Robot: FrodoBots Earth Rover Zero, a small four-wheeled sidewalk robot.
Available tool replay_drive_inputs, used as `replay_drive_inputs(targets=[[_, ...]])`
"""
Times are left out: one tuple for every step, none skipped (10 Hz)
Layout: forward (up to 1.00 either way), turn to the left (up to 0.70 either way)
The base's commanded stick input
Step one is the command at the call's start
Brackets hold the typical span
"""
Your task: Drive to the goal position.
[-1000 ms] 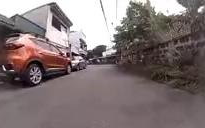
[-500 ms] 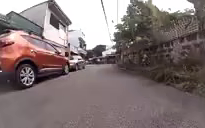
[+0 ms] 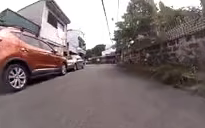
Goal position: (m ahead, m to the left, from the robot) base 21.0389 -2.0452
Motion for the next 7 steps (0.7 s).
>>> replay_drive_inputs(targets=[[0.70,0.35],[0.70,0.28],[0.70,0.07],[0.70,0.00],[0.70,0.00],[0.70,0.00],[0.70,0.00]])
